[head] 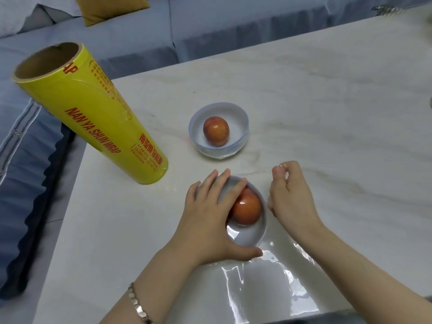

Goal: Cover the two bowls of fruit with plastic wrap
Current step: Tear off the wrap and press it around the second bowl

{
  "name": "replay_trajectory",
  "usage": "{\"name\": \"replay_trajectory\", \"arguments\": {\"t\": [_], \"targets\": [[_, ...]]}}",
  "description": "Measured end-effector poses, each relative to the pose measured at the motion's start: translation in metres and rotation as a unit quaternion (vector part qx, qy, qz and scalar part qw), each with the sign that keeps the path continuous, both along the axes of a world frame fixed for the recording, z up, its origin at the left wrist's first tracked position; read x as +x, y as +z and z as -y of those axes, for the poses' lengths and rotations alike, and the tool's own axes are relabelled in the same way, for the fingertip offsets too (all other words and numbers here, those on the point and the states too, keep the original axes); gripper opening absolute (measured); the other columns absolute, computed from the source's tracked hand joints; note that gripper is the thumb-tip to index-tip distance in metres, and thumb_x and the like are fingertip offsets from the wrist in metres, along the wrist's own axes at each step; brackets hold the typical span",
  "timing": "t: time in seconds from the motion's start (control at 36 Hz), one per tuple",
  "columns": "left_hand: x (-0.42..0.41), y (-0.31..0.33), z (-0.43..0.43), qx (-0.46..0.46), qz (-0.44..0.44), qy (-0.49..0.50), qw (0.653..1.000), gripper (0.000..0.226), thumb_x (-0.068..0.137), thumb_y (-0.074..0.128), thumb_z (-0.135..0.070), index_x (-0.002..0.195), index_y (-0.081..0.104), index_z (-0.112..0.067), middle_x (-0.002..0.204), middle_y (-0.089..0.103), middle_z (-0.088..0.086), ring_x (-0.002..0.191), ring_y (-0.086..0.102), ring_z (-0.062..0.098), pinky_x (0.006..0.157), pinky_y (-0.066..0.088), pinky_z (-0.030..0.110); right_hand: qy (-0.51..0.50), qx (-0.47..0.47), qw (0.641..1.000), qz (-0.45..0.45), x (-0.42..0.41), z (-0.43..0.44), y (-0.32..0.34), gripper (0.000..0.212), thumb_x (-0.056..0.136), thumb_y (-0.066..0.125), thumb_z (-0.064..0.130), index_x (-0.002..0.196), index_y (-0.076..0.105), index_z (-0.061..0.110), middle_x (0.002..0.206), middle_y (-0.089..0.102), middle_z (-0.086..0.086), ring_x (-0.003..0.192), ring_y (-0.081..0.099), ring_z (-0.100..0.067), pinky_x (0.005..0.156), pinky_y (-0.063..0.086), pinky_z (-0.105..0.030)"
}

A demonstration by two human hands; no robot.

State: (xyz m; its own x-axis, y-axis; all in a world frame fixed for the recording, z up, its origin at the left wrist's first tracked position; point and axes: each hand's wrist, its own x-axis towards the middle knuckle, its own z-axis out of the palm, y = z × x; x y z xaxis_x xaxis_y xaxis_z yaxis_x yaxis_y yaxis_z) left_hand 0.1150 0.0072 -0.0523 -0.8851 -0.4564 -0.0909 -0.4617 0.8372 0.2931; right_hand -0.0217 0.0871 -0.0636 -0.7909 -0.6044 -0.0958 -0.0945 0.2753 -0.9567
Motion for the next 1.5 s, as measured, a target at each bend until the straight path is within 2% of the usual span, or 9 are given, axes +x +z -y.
{"name": "replay_trajectory", "arguments": {"t": [0.47, 0.61, 0.69, 0.83, 0.92, 1.11, 1.22, 1.33, 1.5], "targets": [[-0.004, -0.005, -0.011, -0.004, -0.006, 0.074, 0.997, 0.114, 0.046, 0.037, -0.088, 0.147, 0.009, -0.040, 0.159, -0.002, -0.007, 0.146, -0.007, 0.014, 0.115, 0.000, 0.039, -0.022, 0.111, 0.993, -0.030, -0.026, 0.013, -0.032, 0.024, 0.096, 0.042, 0.030, 0.087, 0.050, 0.008, 0.078, 0.055, -0.004, 0.079, 0.048, -0.024, 0.064, 0.026, -0.025], [-0.015, -0.006, -0.021, -0.008, -0.025, 0.181, 0.983, 0.116, 0.046, 0.031, -0.089, 0.147, 0.018, -0.034, 0.160, 0.006, 0.001, 0.147, 0.000, 0.024, 0.113, 0.003, 0.042, -0.006, 0.041, 0.969, 0.244, -0.035, -0.006, -0.016, 0.045, 0.096, 0.040, 0.038, 0.077, 0.058, 0.001, 0.063, 0.054, -0.009, 0.045, 0.052, -0.019, 0.045, 0.050, -0.023], [-0.021, -0.005, -0.025, -0.009, -0.025, 0.217, 0.976, 0.119, 0.047, 0.027, -0.094, 0.147, 0.023, -0.029, 0.159, 0.011, 0.006, 0.147, 0.004, 0.029, 0.114, 0.010, 0.049, 0.100, 0.077, 0.956, 0.265, -0.025, -0.019, -0.015, 0.037, 0.092, 0.049, 0.036, 0.075, 0.062, 0.006, 0.064, 0.060, -0.006, 0.046, 0.056, -0.012, 0.048, 0.051, -0.021], [-0.014, 0.007, -0.015, 0.062, 0.031, 0.177, 0.982, 0.133, 0.037, 0.039, -0.096, 0.146, -0.010, -0.038, 0.157, -0.017, -0.006, 0.140, -0.030, 0.016, 0.115, -0.007, 0.041, 0.143, 0.046, 0.953, 0.263, -0.015, -0.019, -0.014, 0.026, 0.093, 0.049, 0.031, 0.080, 0.060, 0.011, 0.066, 0.063, -0.003, 0.055, 0.058, -0.010, 0.056, 0.049, -0.019], [-0.002, 0.018, 0.001, 0.081, 0.046, 0.116, 0.989, 0.133, 0.048, 0.069, -0.078, 0.145, -0.011, -0.039, 0.156, -0.022, -0.009, 0.138, -0.032, 0.007, 0.116, -0.012, 0.037, 0.132, 0.024, 0.955, 0.263, -0.015, -0.016, -0.013, 0.017, 0.092, 0.051, 0.026, 0.085, 0.059, 0.013, 0.068, 0.060, -0.003, 0.057, 0.055, -0.012, 0.054, 0.047, -0.018], [-0.003, 0.022, 0.022, 0.053, 0.104, -0.035, 0.993, 0.134, 0.048, 0.075, -0.070, 0.144, -0.014, -0.042, 0.154, -0.026, -0.010, 0.135, -0.032, 0.001, 0.116, -0.016, 0.036, 0.129, -0.002, 0.948, 0.290, -0.014, -0.012, -0.013, 0.022, 0.094, 0.047, 0.015, 0.074, 0.055, 0.013, 0.060, 0.048, -0.001, 0.050, 0.046, -0.009, 0.052, 0.045, -0.016], [-0.008, 0.018, 0.023, 0.042, 0.114, -0.042, 0.992, 0.129, 0.050, 0.073, -0.072, 0.144, -0.011, -0.046, 0.156, -0.023, -0.008, 0.142, -0.024, 0.012, 0.118, -0.009, 0.042, 0.053, -0.006, 0.980, 0.194, -0.008, -0.010, -0.014, 0.018, 0.097, 0.040, 0.016, 0.080, 0.045, 0.015, 0.066, 0.052, -0.004, 0.056, 0.050, -0.019, 0.061, 0.047, -0.026], [-0.007, 0.013, 0.020, 0.028, 0.099, -0.030, 0.994, 0.124, 0.053, 0.072, -0.071, 0.144, -0.008, -0.045, 0.156, -0.016, -0.008, 0.143, -0.012, 0.012, 0.118, -0.002, 0.044, 0.012, -0.029, 0.996, 0.081, 0.001, -0.011, -0.013, 0.010, 0.099, 0.032, 0.020, 0.093, 0.038, 0.014, 0.060, 0.045, -0.002, 0.041, 0.044, -0.004, 0.048, 0.039, -0.014], [-0.007, 0.010, 0.018, 0.021, 0.080, -0.015, 0.996, 0.122, 0.055, 0.073, -0.069, 0.145, -0.005, -0.044, 0.155, -0.008, -0.004, 0.139, -0.010, 0.007, 0.118, -0.005, 0.039, -0.035, -0.038, 0.998, 0.018, 0.005, -0.003, -0.016, 0.021, 0.096, 0.029, 0.029, 0.077, 0.034, 0.036, 0.067, 0.046, -0.001, 0.064, 0.043, -0.023, 0.067, 0.038, -0.038]]}}
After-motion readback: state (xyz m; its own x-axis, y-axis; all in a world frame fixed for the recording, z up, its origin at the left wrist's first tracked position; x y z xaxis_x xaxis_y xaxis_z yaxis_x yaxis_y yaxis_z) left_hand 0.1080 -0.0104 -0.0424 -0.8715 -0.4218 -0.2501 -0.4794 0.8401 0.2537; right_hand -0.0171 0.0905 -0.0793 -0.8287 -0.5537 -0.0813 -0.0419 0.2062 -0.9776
